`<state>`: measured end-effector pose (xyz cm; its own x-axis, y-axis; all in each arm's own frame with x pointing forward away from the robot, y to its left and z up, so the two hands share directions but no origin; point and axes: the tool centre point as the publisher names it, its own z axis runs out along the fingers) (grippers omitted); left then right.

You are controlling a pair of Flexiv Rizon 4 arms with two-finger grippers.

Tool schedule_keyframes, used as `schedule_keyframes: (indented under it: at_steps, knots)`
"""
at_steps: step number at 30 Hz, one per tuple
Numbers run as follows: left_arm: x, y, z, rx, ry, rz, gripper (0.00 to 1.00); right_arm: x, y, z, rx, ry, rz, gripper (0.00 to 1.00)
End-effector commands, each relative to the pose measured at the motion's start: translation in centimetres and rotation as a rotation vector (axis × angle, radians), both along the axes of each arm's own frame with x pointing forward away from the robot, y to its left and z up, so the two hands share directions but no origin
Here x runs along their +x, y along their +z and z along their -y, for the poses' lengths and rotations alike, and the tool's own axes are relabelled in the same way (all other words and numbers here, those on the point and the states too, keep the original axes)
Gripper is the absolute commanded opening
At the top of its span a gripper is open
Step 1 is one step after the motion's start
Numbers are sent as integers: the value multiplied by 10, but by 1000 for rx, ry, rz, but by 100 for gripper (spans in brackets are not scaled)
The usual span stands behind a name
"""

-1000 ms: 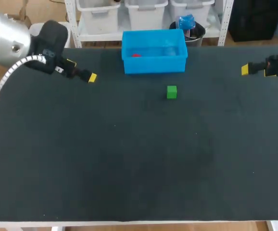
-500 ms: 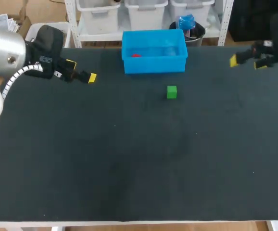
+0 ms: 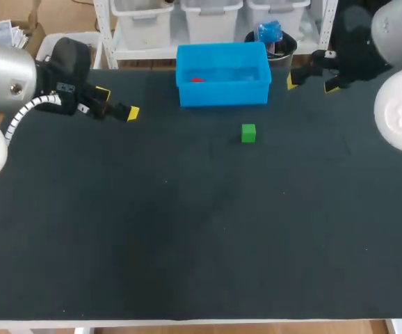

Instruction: Use the left arm to pick the red cube and place it into the blue plastic box first, then use the right arm to grasp the green cube and put it into the same blue plastic box after the first action is fully finished.

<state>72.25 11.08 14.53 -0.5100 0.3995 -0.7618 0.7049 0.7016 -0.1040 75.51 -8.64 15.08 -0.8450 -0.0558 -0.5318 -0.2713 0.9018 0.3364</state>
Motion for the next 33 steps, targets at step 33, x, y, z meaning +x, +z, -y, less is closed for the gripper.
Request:
schedule_keyframes:
  at_steps: [33]
  knots:
    - [0, -1, -2, -7, -5, 4, 100, 17, -55, -65, -395, -17, -272, 100]
